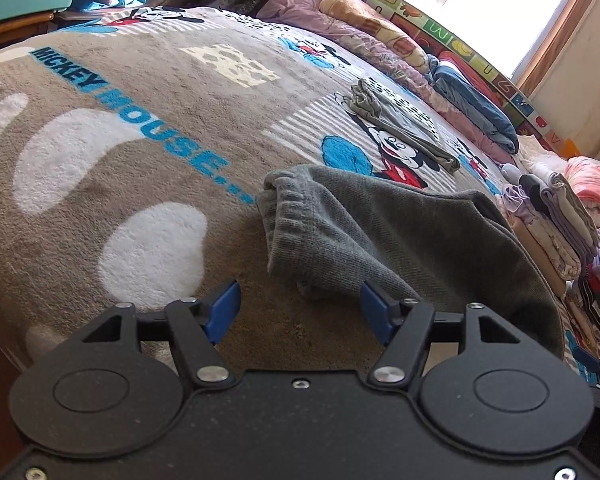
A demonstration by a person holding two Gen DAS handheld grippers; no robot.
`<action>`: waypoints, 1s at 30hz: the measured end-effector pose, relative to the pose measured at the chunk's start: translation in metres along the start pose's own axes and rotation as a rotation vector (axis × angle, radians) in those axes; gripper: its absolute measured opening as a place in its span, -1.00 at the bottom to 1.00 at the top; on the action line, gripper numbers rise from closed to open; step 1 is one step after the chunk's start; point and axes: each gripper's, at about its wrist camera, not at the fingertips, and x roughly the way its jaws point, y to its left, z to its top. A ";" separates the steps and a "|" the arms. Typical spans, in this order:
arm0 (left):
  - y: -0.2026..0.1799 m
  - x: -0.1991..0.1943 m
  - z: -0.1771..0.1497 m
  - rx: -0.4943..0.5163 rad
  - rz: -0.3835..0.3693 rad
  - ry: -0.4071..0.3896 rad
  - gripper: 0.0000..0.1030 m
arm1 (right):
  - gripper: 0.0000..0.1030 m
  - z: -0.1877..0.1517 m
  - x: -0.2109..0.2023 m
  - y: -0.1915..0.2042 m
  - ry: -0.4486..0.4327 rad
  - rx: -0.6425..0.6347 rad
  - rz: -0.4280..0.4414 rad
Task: Fold clothes
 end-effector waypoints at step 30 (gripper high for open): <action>-0.063 -0.043 0.005 0.259 -0.086 -0.223 -0.53 | -0.72 0.008 -0.086 -0.082 -0.106 0.020 0.273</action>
